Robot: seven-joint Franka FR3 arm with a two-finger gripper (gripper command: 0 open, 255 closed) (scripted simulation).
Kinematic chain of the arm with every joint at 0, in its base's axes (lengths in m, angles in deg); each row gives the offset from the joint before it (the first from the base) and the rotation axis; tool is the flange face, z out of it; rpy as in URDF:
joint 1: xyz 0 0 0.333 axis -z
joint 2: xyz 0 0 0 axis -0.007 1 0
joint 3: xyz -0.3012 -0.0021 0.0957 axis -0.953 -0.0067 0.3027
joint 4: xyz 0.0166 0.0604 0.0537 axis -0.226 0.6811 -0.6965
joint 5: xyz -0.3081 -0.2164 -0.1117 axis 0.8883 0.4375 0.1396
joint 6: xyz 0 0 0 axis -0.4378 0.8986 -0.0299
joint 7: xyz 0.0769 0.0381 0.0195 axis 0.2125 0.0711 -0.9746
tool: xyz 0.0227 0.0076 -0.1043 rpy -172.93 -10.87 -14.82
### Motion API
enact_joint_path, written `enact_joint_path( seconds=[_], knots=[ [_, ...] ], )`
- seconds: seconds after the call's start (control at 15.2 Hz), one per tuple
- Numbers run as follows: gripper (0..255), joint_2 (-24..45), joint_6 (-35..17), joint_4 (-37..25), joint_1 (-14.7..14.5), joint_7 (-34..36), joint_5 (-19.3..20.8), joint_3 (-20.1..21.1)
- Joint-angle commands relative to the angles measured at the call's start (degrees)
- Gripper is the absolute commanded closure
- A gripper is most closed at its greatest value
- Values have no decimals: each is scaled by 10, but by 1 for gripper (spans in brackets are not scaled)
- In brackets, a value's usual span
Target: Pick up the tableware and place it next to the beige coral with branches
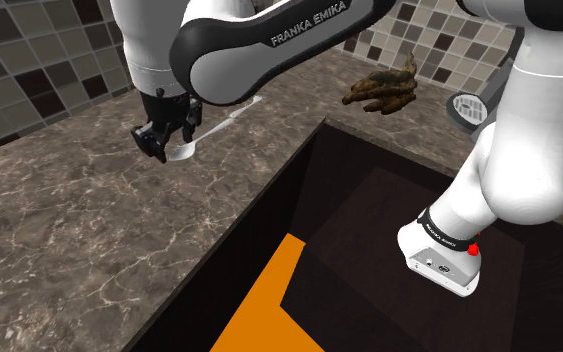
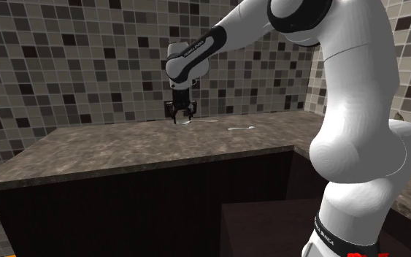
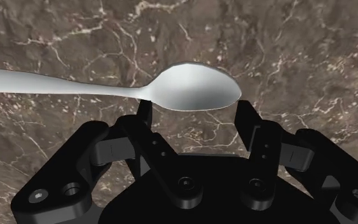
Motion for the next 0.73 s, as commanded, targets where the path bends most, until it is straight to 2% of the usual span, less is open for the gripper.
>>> enact_joint_path(
  seconds=[0.0, 0.66],
  knots=[
    [255, -6, 14, -9, 1, -4, -5, 2],
    [255, -26, 81, -58, 2, -21, -22, 8]
  ],
)
